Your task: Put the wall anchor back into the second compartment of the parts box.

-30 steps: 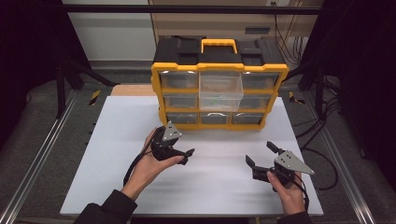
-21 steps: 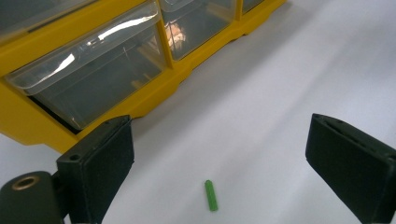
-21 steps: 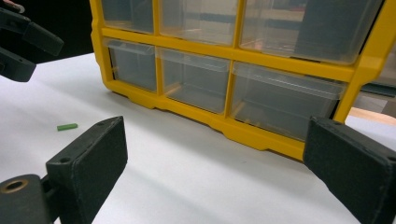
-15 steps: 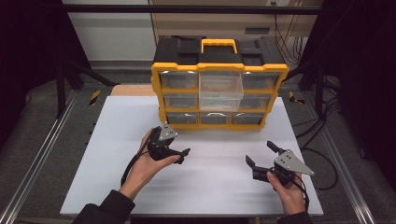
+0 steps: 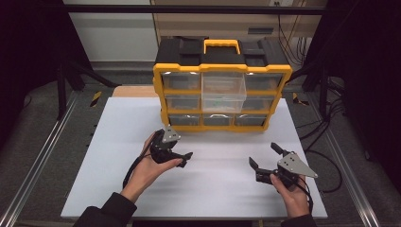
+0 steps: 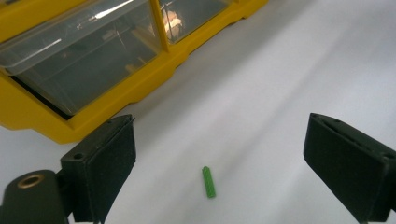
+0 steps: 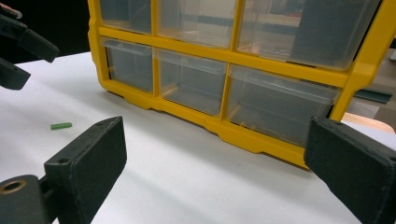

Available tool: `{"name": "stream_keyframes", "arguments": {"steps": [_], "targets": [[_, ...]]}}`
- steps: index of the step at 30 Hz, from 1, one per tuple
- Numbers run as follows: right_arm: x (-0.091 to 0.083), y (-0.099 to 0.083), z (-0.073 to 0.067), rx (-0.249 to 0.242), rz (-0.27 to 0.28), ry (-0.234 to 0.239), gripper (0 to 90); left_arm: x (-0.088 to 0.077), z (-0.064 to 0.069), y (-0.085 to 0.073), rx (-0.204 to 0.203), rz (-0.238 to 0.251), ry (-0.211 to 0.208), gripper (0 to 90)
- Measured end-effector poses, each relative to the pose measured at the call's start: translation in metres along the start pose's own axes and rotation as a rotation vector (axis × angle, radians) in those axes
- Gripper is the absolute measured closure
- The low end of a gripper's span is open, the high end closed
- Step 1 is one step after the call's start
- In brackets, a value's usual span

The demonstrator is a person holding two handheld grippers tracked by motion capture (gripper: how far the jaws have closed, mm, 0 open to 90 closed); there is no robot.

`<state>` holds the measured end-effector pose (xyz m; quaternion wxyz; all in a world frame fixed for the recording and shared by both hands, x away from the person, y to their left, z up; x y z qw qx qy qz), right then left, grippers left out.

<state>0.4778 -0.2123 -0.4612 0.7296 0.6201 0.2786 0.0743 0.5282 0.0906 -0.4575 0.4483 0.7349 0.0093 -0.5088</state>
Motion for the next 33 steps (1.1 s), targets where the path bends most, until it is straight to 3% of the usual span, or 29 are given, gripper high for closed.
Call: {"name": "stream_keyframes", "arguments": {"steps": [21,33], "targets": [[0.001,-0.002,-0.001,0.013,-0.016,0.005,5.3,0.012,0.002,-0.014,0.02,-0.106,-0.016,12.1],[0.001,-0.002,0.0,0.017,-0.017,0.005,5.2,0.021,0.004,-0.02,0.015,-0.157,-0.019,21.9]]}}
Point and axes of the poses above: each handheld gripper's, and its own axes: x roughly forward along the jaws, y roughly out of its top, z roughly to its right, the point moved 7 cm from there along x, roughly forward along the jaws, and after that the axes turned 9 degrees about -z, right-handed, at the moved point
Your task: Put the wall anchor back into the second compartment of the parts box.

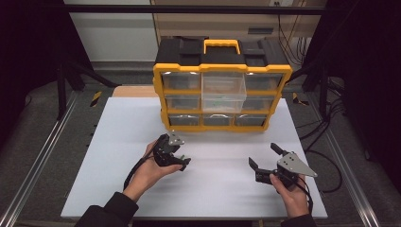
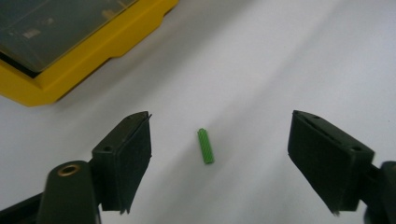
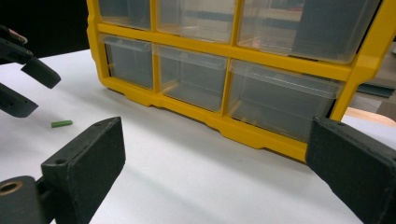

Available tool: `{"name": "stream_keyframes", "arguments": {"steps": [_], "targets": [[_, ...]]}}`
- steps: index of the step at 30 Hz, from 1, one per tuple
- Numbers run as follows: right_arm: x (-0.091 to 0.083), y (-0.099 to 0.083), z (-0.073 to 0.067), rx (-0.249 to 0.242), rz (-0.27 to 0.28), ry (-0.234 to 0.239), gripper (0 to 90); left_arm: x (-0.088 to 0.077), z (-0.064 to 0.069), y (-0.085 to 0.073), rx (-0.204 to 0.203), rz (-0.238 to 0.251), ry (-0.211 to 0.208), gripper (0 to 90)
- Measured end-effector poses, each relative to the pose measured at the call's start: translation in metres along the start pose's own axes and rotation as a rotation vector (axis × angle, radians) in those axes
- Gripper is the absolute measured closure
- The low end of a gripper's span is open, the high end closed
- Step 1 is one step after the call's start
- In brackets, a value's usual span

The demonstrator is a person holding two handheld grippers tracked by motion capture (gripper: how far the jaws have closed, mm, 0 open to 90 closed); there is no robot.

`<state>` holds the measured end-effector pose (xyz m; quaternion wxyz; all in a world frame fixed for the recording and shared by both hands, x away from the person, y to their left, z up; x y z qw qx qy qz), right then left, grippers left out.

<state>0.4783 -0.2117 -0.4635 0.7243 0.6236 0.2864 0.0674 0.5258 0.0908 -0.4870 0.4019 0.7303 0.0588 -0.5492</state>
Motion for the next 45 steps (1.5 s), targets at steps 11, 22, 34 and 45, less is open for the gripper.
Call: {"name": "stream_keyframes", "arguments": {"steps": [11,22,34,45], "targets": [[0.0,0.0,0.0,-0.001,0.0,-0.001,5.2,0.006,0.007,-0.001,0.007,-0.024,-0.017,29.9],[0.0,0.0,0.0,-0.005,0.0,-0.003,5.2,0.008,0.007,-0.005,-0.005,-0.047,-0.035,40.1],[0.0,0.001,0.0,-0.004,0.006,-0.003,5.2,0.011,0.003,-0.008,-0.022,-0.065,-0.042,56.4],[-0.001,0.0,0.0,-0.005,0.004,-0.003,5.2,0.018,-0.003,-0.006,-0.05,-0.074,-0.03,65.3]]}}
Point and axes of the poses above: each handheld gripper's, and its own axes: x roughly forward along the jaws, y roughly out of its top, z roughly to its right, the point moved 7 cm from there along x, roughly forward along the jaws, and after that the axes turned 9 degrees about -z, right-handed, at the moved point
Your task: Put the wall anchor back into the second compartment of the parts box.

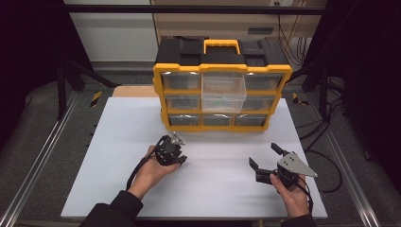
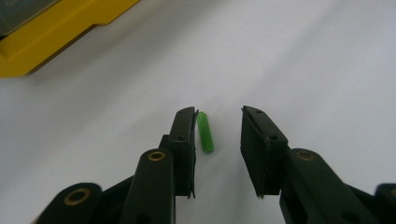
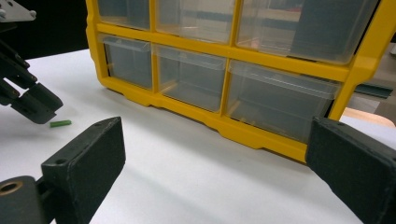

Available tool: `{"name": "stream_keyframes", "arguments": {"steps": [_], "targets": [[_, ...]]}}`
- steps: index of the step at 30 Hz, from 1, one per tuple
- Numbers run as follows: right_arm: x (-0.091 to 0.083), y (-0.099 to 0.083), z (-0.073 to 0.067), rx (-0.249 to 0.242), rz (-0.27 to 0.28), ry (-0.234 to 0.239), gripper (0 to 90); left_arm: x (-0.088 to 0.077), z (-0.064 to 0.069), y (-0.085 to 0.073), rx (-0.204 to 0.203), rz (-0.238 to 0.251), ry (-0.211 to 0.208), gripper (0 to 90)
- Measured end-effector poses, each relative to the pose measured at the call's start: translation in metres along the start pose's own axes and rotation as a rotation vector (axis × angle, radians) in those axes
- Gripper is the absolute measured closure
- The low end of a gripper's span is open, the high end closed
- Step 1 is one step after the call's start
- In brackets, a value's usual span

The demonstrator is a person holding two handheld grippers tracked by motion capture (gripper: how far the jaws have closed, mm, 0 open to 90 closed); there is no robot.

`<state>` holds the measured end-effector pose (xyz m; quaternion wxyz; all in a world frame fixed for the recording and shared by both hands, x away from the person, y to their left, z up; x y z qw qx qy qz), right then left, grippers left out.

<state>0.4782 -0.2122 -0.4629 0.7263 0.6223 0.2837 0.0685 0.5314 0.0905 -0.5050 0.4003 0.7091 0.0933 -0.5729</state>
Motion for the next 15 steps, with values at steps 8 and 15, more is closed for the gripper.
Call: {"name": "stream_keyframes", "arguments": {"steps": [8,15], "targets": [[-0.0001,0.0001,0.0003,-0.001,0.001,-0.001,5.3,0.0046,-0.0023,0.0009,-0.015,-0.015,0.003,70.1],[-0.0001,0.0,-0.0002,0.001,0.0,-0.001,5.3,0.0077,-0.0034,0.0002,-0.023,-0.033,-0.007,75.0]]}}
Point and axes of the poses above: each handheld gripper's, and its own axes: x roughly forward along the jaws, y roughly out of its top, z roughly to its right, the point moved 7 cm from there along x, roughly forward along the jaws, and after that the axes turned 9 degrees about -z, right-handed, at the moved point
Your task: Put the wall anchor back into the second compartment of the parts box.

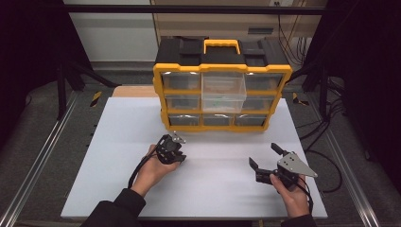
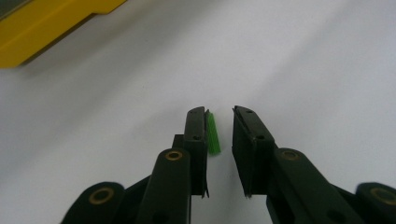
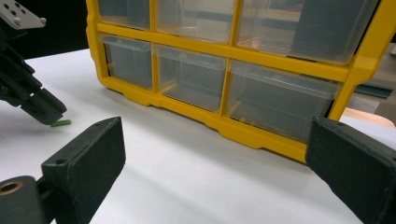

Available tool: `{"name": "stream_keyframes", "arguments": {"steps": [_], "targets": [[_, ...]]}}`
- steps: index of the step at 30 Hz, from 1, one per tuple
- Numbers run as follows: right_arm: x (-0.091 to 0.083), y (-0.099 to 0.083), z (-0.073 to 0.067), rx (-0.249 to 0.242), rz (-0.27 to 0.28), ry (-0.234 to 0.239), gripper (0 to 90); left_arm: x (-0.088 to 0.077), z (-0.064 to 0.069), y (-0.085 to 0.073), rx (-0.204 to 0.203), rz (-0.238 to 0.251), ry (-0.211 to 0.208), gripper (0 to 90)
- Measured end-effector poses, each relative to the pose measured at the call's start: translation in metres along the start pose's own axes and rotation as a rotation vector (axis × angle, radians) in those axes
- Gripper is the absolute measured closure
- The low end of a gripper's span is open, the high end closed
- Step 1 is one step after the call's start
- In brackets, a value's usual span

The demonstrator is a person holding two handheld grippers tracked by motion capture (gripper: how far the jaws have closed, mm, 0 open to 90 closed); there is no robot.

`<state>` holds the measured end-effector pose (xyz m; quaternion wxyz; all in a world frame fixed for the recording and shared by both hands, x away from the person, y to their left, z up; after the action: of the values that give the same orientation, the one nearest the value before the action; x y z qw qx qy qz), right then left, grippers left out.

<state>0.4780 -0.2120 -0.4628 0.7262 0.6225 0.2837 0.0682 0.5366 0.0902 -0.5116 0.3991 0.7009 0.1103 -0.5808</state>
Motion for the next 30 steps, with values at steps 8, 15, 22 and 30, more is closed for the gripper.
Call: {"name": "stream_keyframes", "arguments": {"steps": [8,15,22,30], "targets": [[0.0004,-0.0003,-0.0003,-0.001,-0.003,0.001,5.3,0.0029,-0.0015,-0.0005,-0.009,-0.015,0.005,78.4],[0.0005,-0.0007,-0.0005,-0.002,-0.007,0.002,5.3,0.0052,-0.0021,-0.0001,-0.007,-0.017,0.013,82.3],[0.0009,-0.0008,-0.0005,-0.007,-0.007,0.002,5.4,0.0077,0.0,-0.0007,0.003,-0.017,0.022,83.5],[0.0014,-0.0008,-0.001,-0.006,-0.006,0.006,5.4,0.0077,0.0,-0.0009,0.0,-0.013,0.017,83.5]]}}
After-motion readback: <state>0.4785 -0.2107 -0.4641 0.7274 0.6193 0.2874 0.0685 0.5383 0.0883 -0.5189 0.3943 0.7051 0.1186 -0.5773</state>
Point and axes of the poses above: each handheld gripper's, and its own axes: x roughly forward along the jaws, y roughly out of its top, z roughly to its right, the point moved 7 cm from there along x, roughly forward along the jaws, and after that the axes turned 9 degrees about -z, right-handed, at the moved point
